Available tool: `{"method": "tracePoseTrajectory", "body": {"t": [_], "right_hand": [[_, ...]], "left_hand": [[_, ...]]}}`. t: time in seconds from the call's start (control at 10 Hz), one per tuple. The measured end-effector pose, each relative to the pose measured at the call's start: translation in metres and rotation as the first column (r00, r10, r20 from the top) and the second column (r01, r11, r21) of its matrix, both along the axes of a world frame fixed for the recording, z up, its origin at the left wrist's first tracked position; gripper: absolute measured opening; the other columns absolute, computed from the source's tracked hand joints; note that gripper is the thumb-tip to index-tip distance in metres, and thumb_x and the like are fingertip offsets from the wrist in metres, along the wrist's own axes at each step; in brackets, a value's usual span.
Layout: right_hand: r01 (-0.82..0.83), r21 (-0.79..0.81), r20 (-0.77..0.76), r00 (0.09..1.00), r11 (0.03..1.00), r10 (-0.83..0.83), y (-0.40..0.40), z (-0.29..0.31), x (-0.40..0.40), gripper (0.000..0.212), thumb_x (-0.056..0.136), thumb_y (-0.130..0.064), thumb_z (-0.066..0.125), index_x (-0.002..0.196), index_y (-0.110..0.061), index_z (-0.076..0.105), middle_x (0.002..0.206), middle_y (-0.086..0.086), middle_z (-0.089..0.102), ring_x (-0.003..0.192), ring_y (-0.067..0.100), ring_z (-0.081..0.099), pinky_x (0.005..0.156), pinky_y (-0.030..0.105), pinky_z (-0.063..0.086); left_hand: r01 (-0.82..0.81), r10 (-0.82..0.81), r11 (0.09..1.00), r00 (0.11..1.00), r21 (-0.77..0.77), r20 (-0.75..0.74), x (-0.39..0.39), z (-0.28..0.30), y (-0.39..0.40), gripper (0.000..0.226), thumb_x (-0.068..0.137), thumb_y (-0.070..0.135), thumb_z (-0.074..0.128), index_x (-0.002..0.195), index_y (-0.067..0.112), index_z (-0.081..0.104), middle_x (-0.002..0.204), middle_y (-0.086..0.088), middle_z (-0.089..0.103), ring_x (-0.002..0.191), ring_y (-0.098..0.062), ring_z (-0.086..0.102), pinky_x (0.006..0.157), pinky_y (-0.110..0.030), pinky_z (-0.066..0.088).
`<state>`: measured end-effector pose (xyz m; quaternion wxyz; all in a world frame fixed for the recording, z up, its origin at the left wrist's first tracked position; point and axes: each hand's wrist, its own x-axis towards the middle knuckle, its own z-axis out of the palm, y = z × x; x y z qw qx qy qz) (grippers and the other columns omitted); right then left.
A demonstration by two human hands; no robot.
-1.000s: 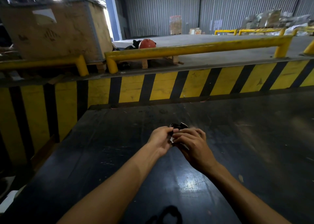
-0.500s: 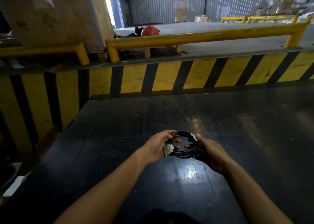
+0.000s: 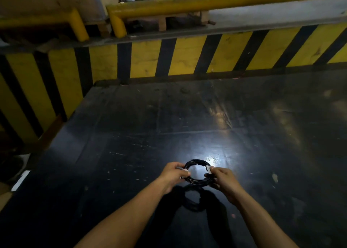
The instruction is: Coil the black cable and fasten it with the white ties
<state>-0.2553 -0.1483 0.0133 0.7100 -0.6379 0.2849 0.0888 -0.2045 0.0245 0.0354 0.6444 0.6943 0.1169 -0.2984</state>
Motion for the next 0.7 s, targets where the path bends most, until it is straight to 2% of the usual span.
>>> {"method": "tracePoseTrajectory", "body": {"t": [0.1,0.2,0.3,0.4,0.5,0.6,0.7], "right_hand": [[-0.044,-0.151,-0.034,0.999,0.988,0.039,-0.002,-0.016,0.010,0.024,0.093,-0.020,0.052,0.081,-0.006,0.068,0.084,0.018,0.070,0.068,0.024,0.059,0.063,0.033,0.047],[-0.080,-0.270,-0.050,0.996,0.959,0.069,-0.005,-0.030,0.024,0.020,0.090,-0.023,0.058,0.094,-0.005,0.068,0.069,0.004,0.063,0.060,0.016,0.055,0.061,0.031,0.044],[-0.118,-0.365,-0.085,0.992,0.923,0.093,-0.004,-0.038,0.038,0.022,0.087,-0.019,0.062,0.104,-0.005,0.064,0.090,0.011,0.069,0.076,0.021,0.062,0.073,0.036,0.052],[-0.217,-0.561,-0.099,0.976,0.799,0.196,-0.002,-0.046,0.045,0.030,0.087,-0.020,0.060,0.114,-0.005,0.057,0.103,0.016,0.068,0.095,0.030,0.064,0.082,0.033,0.048],[-0.263,-0.646,-0.106,0.961,0.716,0.257,0.000,-0.048,0.047,0.027,0.088,-0.021,0.056,0.111,-0.008,0.057,0.105,0.014,0.068,0.090,0.027,0.061,0.077,0.029,0.044],[-0.273,-0.694,-0.118,0.956,0.666,0.269,0.003,-0.049,0.044,0.022,0.088,-0.028,0.055,0.102,-0.011,0.057,0.101,0.012,0.067,0.077,0.020,0.052,0.070,0.030,0.042],[-0.227,-0.681,-0.114,0.972,0.696,0.206,0.002,-0.042,0.039,0.036,0.091,-0.037,0.052,0.111,-0.006,0.055,0.106,0.014,0.067,0.089,0.026,0.060,0.075,0.034,0.047]], "left_hand": [[-0.005,0.003,0.996,1.000,0.087,0.015,0.010,-0.014,-0.006,0.023,0.078,-0.012,0.065,0.095,0.004,0.060,0.090,-0.014,0.059,0.075,-0.019,0.061,0.071,-0.030,0.056],[0.029,-0.032,0.985,0.999,0.169,0.016,0.027,-0.025,-0.008,0.024,0.078,-0.008,0.068,0.086,0.012,0.059,0.096,-0.011,0.060,0.075,-0.014,0.061,0.060,-0.021,0.054],[0.046,-0.063,0.954,0.997,0.296,0.048,0.043,-0.036,-0.008,0.023,0.076,-0.005,0.071,0.083,0.014,0.060,0.097,-0.011,0.061,0.083,-0.021,0.063,0.069,-0.029,0.056],[0.070,-0.100,0.926,0.993,0.370,0.061,0.050,-0.045,-0.009,0.024,0.073,-0.003,0.073,0.092,0.009,0.065,0.098,-0.014,0.066,0.093,-0.028,0.066,0.083,-0.041,0.057],[0.108,-0.144,0.903,0.988,0.415,0.055,0.052,-0.056,-0.008,0.031,0.072,0.000,0.074,0.101,0.009,0.068,0.105,-0.013,0.069,0.094,-0.025,0.067,0.085,-0.040,0.056],[0.111,-0.183,0.878,0.977,0.465,0.113,0.050,-0.061,-0.006,0.043,0.074,0.006,0.075,0.115,0.010,0.064,0.114,-0.011,0.067,0.100,-0.022,0.064,0.091,-0.032,0.051],[0.114,-0.278,0.816,0.937,0.567,0.212,0.046,-0.051,-0.003,0.054,0.079,0.016,0.073,0.129,0.011,0.054,0.129,-0.012,0.060,0.115,-0.024,0.057,0.092,-0.024,0.042]]}}
